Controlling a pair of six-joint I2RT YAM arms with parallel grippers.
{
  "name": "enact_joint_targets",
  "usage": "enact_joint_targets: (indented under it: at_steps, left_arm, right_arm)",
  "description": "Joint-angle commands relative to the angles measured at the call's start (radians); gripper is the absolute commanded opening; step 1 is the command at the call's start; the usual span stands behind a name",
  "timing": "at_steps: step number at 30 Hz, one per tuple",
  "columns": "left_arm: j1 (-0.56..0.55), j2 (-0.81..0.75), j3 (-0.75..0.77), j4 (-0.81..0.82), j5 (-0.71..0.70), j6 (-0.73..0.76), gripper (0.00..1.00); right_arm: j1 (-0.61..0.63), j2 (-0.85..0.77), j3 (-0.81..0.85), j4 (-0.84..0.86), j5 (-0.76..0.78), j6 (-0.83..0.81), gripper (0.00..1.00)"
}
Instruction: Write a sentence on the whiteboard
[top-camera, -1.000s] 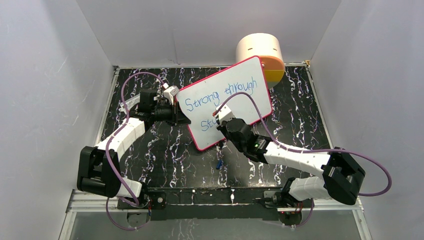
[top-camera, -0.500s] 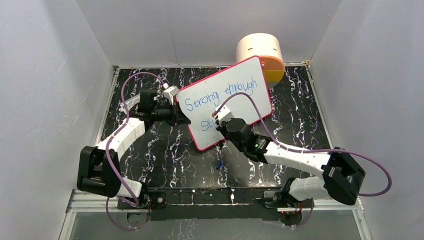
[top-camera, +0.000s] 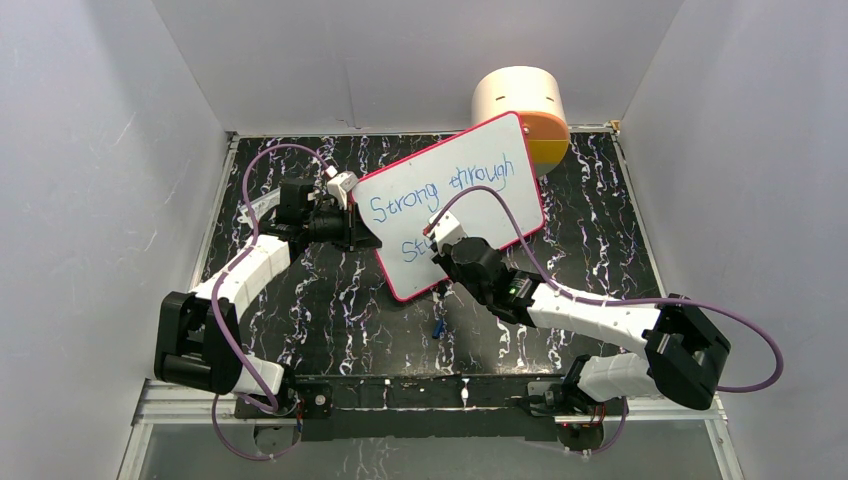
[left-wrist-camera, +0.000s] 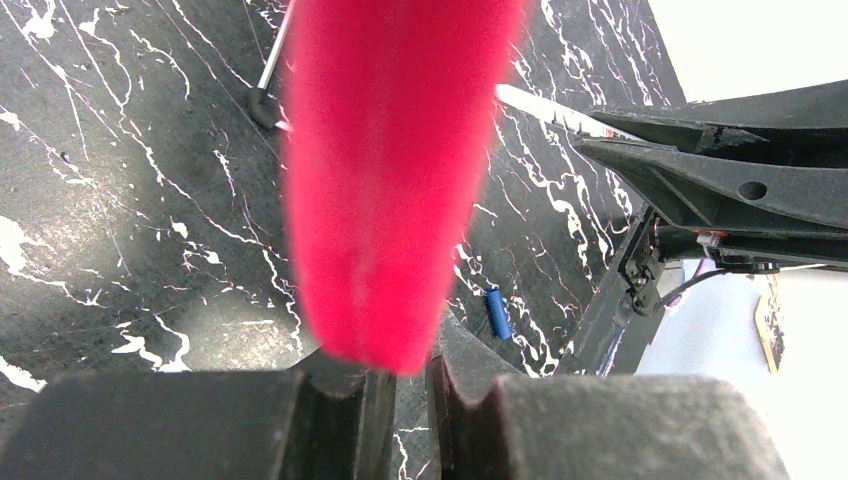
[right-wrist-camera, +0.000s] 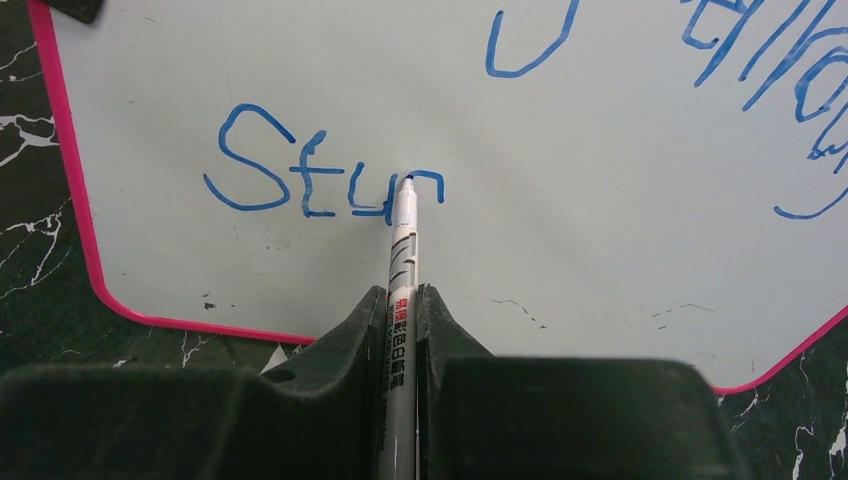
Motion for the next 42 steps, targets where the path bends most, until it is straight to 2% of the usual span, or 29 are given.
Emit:
enact_joint_targets:
  at_steps: [1, 19, 26, 42]
  left_arm:
    - [0.0, 0.014, 0.011, -0.054, -0.072, 0.032, 0.0]
    - [0.0, 0.016, 0.013, -0.056, -0.073, 0.033, 0.0]
    - [0.0, 0.015, 0.012, -0.055, -0.072, 0.035, 0.0]
    - [0.0, 0.019, 0.015, -0.055, -0.065, 0.033, 0.0]
  right_arm:
    - [-0.004, 0.006, 0.02, -0.022, -0.019, 0.017, 0.0]
    - [-0.004, -0.044, 0.002, -0.066, 0.012, 0.018, 0.0]
    - [-0.005, -0.03, 0.008, -0.045, 0.071, 0.017, 0.0]
    - [-0.013, -0.013, 0.03, 0.018, 0.054, 0.0, 0.0]
